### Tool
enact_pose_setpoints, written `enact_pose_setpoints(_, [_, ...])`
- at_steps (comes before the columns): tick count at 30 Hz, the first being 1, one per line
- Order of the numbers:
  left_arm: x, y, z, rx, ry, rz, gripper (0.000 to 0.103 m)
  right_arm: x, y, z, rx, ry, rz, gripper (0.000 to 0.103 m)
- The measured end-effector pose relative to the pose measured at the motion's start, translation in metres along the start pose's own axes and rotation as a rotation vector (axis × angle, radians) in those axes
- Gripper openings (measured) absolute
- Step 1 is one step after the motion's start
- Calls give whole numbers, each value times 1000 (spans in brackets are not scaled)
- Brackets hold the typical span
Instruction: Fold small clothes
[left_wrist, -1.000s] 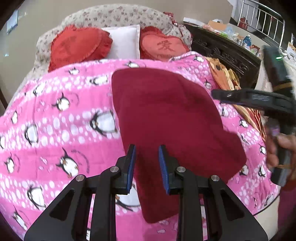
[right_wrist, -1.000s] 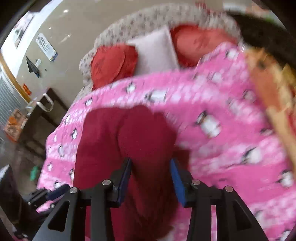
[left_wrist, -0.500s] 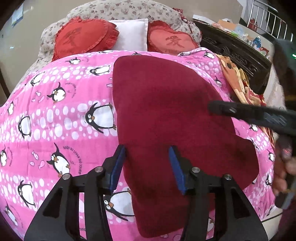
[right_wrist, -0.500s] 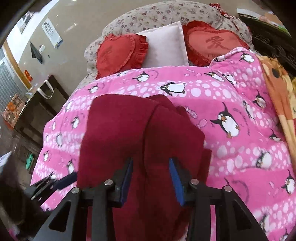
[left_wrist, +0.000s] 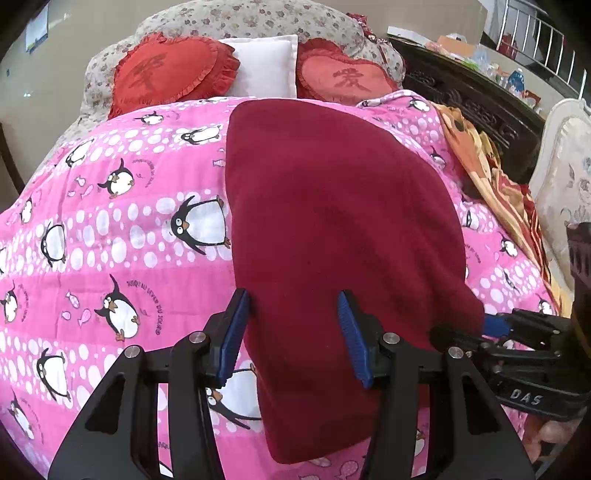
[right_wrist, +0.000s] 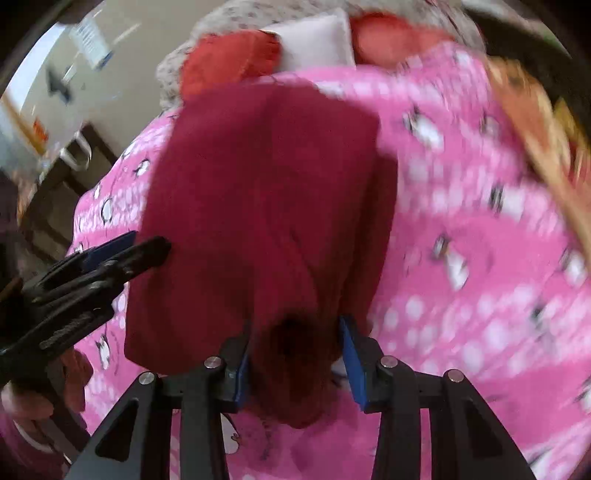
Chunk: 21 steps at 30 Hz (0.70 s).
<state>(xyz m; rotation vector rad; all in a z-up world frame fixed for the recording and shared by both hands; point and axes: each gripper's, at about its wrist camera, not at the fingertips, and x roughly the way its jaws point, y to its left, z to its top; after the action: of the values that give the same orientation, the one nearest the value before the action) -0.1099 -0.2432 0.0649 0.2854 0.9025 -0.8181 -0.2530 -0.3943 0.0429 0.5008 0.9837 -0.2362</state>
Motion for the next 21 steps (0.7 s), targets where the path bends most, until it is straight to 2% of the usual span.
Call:
enact_pose_setpoints(2, [-3,3,0,-14,5,-21,49,-6,0,0,-25,-17,8,39])
enact_pose_setpoints(4, [-5,10,3,-53,15,-69,49,-20,0,4,-52,-54,25,40])
enact_pose_setpoints(5, [-7,17,5,-86,15,-110,50,-27,-2,5,-46,-80,35,43])
enact_pose_setpoints(7, [-9,26,7,-127,6,-153,60,-38,-14,12,-1,-151,56,65])
enact_pose_setpoints(9, [-10,38,10,-182,-29,-189,77,-40,-27,19,56,-195,81,82])
enact_pose_setpoints(11, [-6,42,13,-204,-32,-208,80,-28,-41,29,113,-180,135,82])
enact_pose_setpoints(16, [28,34,16,-163,80,-238,80,10,-53,46,155,-123,237,82])
enact_pose_setpoints(17, [36,34,16,-170,91,-248,80,17,-55,47,169,-118,271,83])
enact_pose_setpoints(19, [43,34,15,-194,91,-276,81,24,-54,48,180,-138,285,84])
enact_pose_setpoints(20, [43,34,16,-200,92,-282,82,24,-53,48,178,-150,284,81])
enact_pose_setpoints(21, [42,34,16,-201,93,-284,81,23,-51,49,178,-162,282,67])
